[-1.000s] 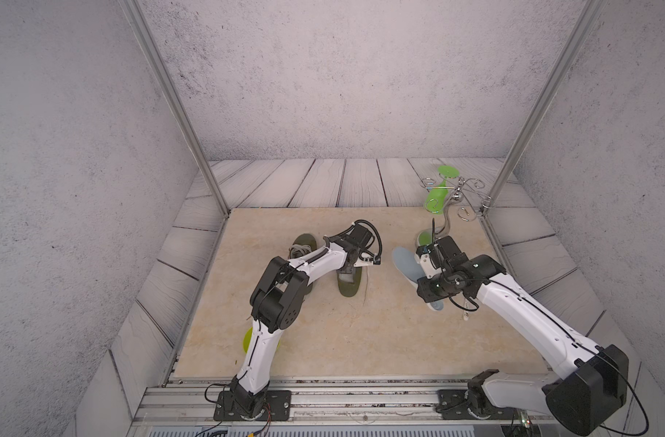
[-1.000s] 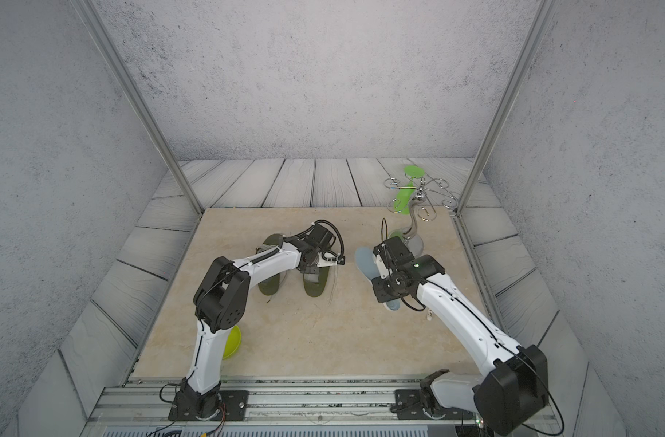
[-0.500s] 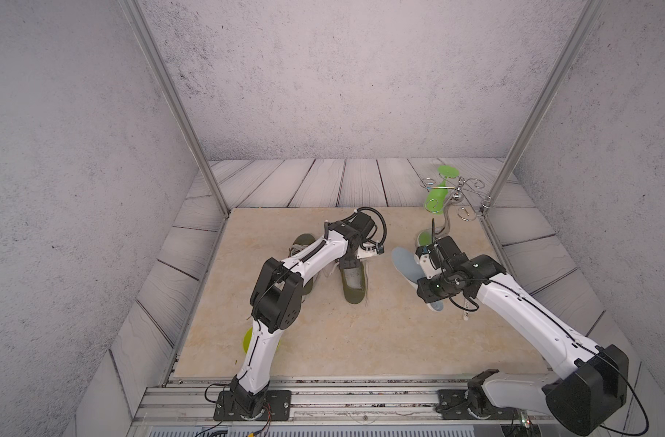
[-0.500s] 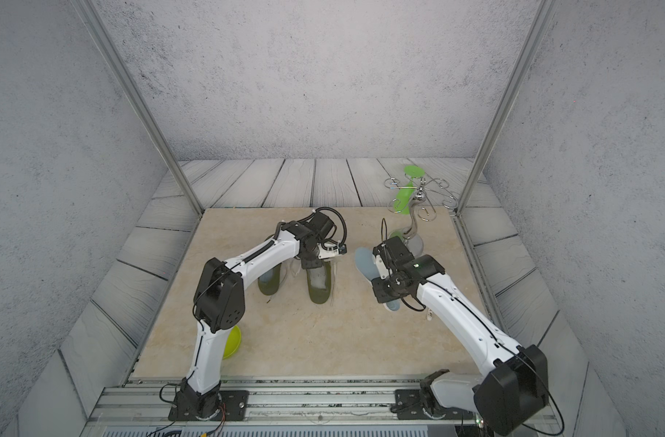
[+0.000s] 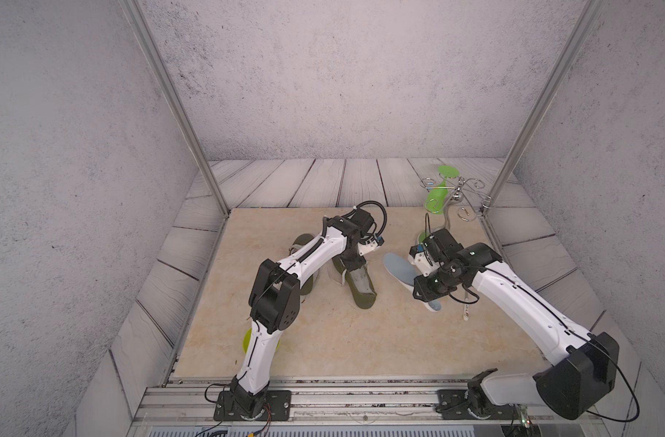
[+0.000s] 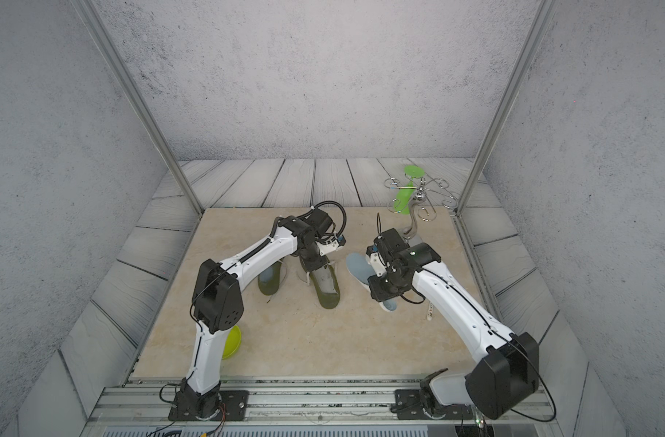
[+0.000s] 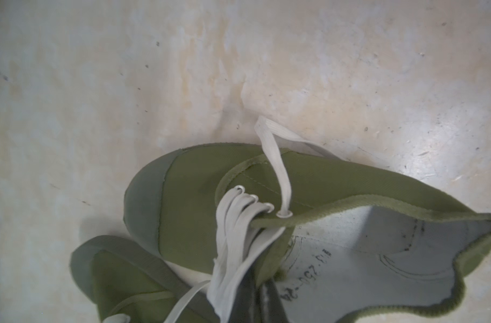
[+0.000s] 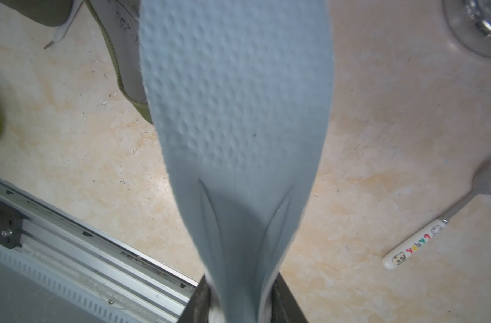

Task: Insert the insole into the shoe
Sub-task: Pick up the shoe at the center of the board, then insert the insole into the shoe.

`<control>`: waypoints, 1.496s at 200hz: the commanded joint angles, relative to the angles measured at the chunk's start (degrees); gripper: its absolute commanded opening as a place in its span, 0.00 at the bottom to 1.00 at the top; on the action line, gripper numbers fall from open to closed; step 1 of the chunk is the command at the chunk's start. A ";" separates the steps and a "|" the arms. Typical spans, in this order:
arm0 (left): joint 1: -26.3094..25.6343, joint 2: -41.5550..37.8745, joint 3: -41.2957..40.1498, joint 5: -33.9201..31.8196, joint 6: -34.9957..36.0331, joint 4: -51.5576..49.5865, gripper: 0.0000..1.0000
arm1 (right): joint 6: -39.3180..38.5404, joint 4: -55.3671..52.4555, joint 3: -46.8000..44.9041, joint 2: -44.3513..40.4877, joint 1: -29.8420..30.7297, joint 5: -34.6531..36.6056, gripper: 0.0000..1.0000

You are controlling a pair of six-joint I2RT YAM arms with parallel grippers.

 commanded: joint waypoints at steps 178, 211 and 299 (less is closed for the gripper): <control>0.31 -15.59 -21.13 8.78 -15.64 20.46 0.00 | -0.83 -10.78 8.38 5.27 0.39 -1.12 0.32; 0.22 -15.81 -22.00 11.40 -16.95 22.08 0.00 | 1.90 -8.37 7.57 6.33 2.67 -5.62 0.31; -0.96 -12.62 -19.72 5.51 -15.62 16.69 0.00 | 5.84 0.28 2.86 11.06 4.16 -17.04 0.31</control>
